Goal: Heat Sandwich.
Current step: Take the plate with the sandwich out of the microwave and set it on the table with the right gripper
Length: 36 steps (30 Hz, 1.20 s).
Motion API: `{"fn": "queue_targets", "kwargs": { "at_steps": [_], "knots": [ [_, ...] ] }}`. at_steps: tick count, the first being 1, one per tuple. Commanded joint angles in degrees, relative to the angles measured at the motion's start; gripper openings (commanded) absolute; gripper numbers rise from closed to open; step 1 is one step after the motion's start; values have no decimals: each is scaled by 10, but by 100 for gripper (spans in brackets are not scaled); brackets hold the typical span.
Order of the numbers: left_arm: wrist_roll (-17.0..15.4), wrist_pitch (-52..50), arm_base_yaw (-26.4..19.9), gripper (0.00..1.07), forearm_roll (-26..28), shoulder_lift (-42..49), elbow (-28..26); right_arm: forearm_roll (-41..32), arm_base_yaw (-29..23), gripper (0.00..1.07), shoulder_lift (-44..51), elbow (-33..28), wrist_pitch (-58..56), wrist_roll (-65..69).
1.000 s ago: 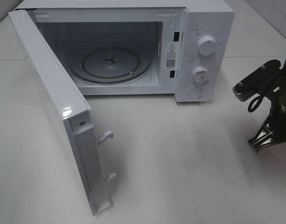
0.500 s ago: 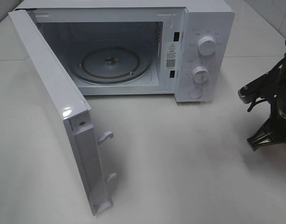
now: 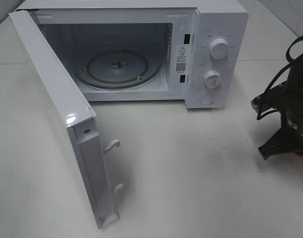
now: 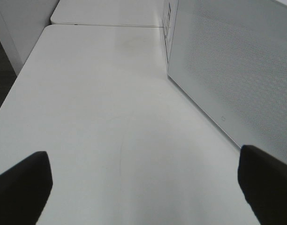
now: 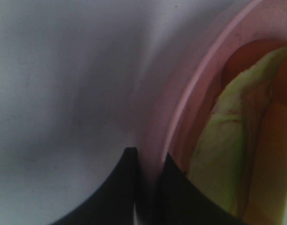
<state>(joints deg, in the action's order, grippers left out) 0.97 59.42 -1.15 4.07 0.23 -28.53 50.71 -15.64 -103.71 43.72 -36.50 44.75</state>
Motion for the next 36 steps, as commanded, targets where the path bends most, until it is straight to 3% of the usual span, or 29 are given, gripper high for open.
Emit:
{"fn": "queue_targets", "kwargs": {
  "at_steps": [1,21,25,28,30,32,36],
  "knots": [
    [-2,-2,0,101,-1,13,1,17,3,1,-13,10,-7,3],
    [-2,-2,0,101,-1,13,1,10,3,9,-40,16,-1,9],
    [-2,-2,0,101,-1,13,1,-4,3,19,-36,17,-4,2],
    [-2,-2,0,101,-1,13,1,-33,3,38,-18,17,-4,-39],
    [-2,-2,0,101,-1,13,1,-38,3,41,-11,17,-4,-49],
    [-2,-2,0,101,-1,13,1,-61,3,54,13,17,-8,-82],
    [-2,-2,0,101,-1,13,1,-88,3,64,52,17,-26,-110]
  ]
}}
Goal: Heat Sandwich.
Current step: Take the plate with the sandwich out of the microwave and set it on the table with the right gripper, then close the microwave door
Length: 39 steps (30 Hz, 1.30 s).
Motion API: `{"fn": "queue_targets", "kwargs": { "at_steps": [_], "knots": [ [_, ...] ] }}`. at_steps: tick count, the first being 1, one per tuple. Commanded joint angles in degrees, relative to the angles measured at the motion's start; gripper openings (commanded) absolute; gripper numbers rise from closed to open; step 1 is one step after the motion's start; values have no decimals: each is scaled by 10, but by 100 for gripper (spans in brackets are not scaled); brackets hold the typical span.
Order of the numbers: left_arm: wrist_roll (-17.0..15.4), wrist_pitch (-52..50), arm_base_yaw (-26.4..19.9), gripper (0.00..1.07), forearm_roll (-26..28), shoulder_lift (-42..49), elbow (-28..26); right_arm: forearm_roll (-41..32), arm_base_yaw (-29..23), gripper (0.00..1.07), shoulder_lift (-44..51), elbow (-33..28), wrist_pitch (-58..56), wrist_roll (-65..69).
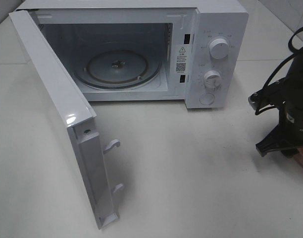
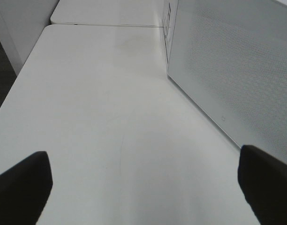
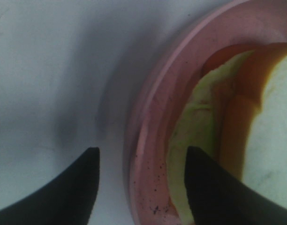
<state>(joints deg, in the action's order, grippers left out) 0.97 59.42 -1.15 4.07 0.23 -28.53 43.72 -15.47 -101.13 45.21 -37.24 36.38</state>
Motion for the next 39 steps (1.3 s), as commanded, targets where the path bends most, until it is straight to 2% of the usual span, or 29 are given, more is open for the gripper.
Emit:
{"fn": "queue_targets", "kwargs": {
  "at_steps": [1,10,17,25,29,39],
  "knots": [
    [-2,-2,0,101,-1,13,1,-26,2,66,34,2,-22,-34],
    [-2,-2,0,101,-1,13,1,-125,2,76,142,2,-44,-120],
    [-2,-2,0,101,-1,13,1,-193,0,76,219,2,-60,-171],
    [-2,-2,0,101,-1,13,1,-301,0,76,339,2,-109,-248],
    [-2,-2,0,101,-1,13,1,-323,0,76,394,2,-133,-262],
    [-2,-2,0,101,-1,13,1,-323,0,76,543,2,-206,-273]
  ]
}}
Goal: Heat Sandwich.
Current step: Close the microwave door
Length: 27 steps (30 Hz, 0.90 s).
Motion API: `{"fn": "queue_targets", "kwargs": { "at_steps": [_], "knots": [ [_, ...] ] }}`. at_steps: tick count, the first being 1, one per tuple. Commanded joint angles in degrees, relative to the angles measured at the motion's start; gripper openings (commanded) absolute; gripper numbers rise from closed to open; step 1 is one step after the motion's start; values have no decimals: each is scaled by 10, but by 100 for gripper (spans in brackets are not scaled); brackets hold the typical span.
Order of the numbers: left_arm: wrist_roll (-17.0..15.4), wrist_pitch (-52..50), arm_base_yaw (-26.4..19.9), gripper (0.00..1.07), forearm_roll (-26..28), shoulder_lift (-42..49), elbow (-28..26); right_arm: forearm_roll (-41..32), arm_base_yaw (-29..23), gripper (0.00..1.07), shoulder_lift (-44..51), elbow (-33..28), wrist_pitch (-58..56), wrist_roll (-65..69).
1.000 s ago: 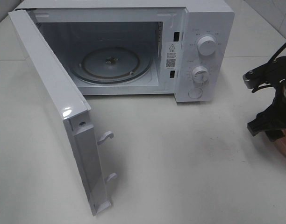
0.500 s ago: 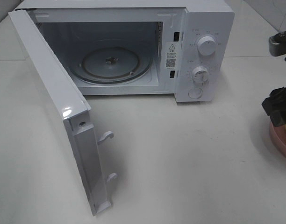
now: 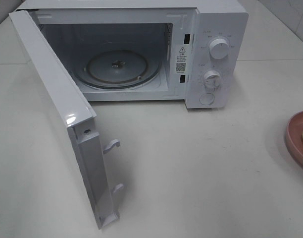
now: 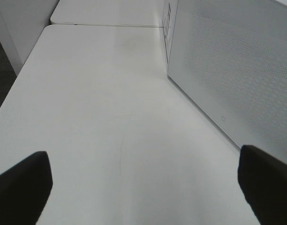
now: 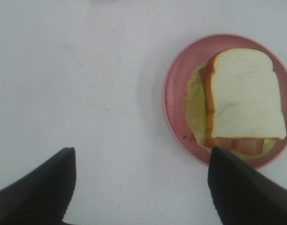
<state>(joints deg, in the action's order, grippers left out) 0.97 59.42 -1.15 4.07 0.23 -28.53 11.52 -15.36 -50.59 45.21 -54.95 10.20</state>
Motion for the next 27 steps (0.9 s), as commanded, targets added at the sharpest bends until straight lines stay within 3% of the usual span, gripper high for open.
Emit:
{"fn": "queue_targets", "kwargs": {
  "at_steps": [1,17,27],
  "knots": [
    [-2,-2,0,101,-1,13,1,-1,-1,76,68,2,-45,-13],
    [-2,-2,0,101,-1,13,1,-1,-1,76,262,-2,-109,-13],
    [-2,-2,0,101,-1,13,1,-7,49,76,394,-87,-105,-23]
  ]
}}
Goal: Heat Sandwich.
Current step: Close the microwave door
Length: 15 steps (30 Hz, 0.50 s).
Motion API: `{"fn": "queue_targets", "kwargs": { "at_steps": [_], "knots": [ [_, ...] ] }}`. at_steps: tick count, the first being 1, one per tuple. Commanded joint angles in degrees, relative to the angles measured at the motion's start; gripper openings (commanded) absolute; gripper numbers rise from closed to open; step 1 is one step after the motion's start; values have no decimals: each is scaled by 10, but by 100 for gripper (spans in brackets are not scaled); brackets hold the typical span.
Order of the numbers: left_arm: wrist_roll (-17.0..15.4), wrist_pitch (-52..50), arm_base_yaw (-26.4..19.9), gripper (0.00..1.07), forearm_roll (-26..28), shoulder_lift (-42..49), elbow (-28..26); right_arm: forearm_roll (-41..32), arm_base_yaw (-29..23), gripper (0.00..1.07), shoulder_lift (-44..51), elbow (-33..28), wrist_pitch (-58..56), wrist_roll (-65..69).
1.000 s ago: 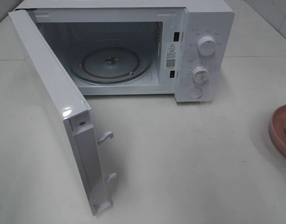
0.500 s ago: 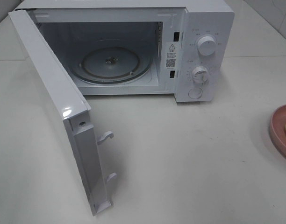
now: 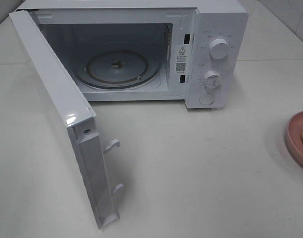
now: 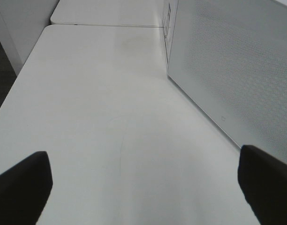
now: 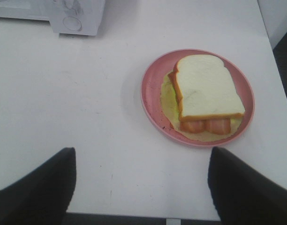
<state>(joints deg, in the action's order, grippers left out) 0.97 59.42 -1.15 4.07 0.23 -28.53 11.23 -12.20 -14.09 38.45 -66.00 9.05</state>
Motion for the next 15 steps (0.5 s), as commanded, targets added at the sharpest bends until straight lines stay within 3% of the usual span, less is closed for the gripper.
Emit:
{"fn": "queue_targets", "kwargs": {
  "at_steps": [1,8,15],
  "knots": [
    [-2,-2,0,101,-1,13,1,-5,23,76,39,-28,9,-11],
    [-2,-2,0,101,-1,13,1,-45,49,76,90,-85,47,-13],
    [-2,-2,0,101,-1,13,1,-43,49,76,120,-95,62,-17]
  ]
}}
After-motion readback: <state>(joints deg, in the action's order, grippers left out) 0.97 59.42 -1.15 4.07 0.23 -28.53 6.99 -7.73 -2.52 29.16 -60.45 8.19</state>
